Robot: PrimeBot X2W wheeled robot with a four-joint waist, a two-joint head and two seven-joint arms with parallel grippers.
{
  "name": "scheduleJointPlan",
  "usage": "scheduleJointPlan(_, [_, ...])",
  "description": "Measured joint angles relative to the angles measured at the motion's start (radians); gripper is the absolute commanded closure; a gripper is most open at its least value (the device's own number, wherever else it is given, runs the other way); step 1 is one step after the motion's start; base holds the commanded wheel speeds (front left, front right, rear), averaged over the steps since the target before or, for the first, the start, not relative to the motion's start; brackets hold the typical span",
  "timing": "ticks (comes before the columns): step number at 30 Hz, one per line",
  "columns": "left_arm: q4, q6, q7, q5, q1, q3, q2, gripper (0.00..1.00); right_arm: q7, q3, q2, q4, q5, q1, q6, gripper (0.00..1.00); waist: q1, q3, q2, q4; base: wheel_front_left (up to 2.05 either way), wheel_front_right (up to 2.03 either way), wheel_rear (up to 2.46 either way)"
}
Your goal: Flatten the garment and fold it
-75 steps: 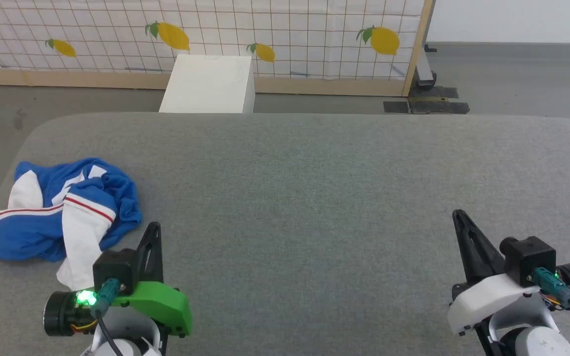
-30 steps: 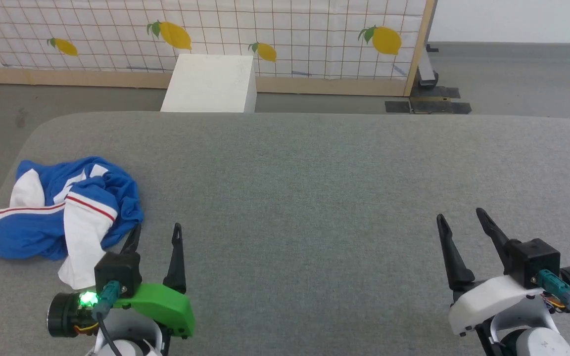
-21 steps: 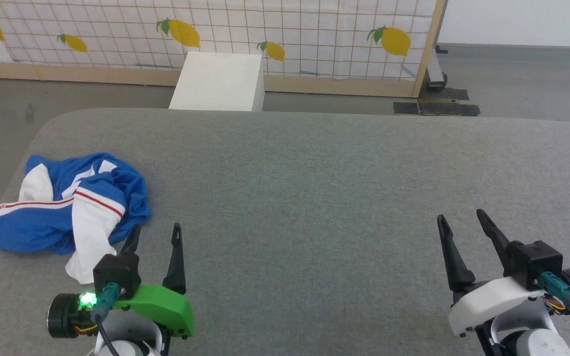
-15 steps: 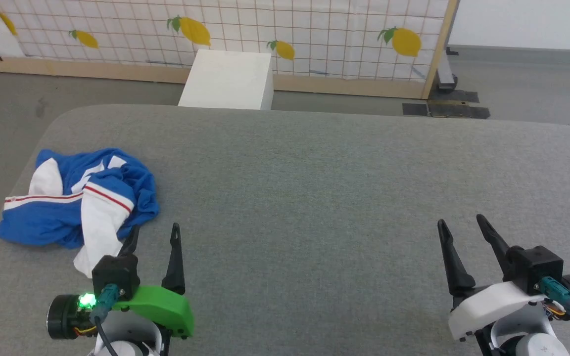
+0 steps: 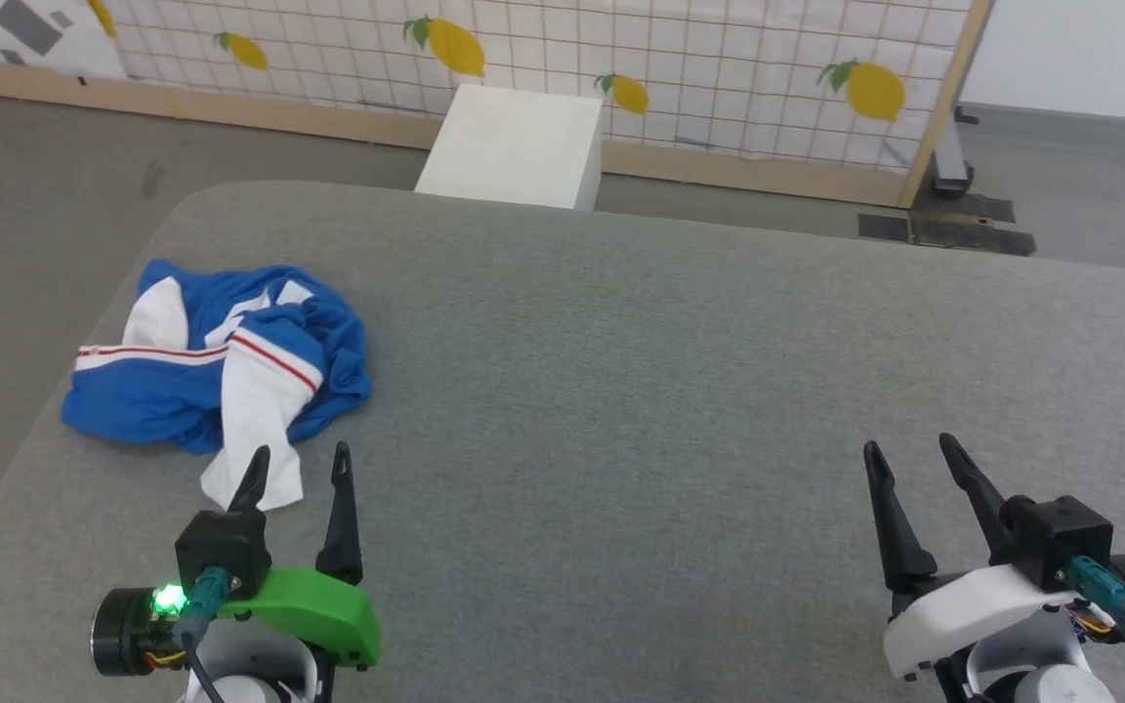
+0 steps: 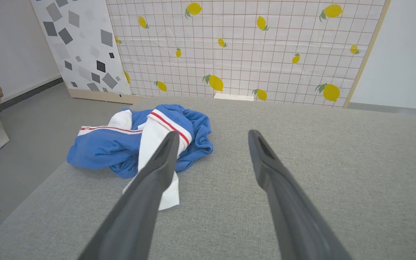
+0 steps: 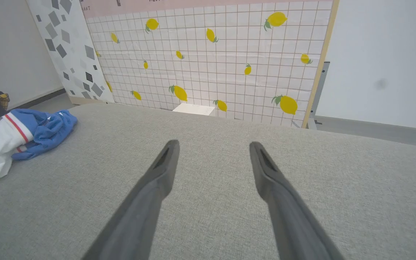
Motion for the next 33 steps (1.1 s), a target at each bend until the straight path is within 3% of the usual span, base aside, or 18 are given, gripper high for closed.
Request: scheduleJointPlan(33, [0.029,0.019,-0.069,-0.035,0.014,0.020,0.000,0.00,-0.069,0.026,0.000,0.068,0.054,0.023,0.000,0.00,0.0000,0.003,0.0000,0.192,0.00,0.00,0.00])
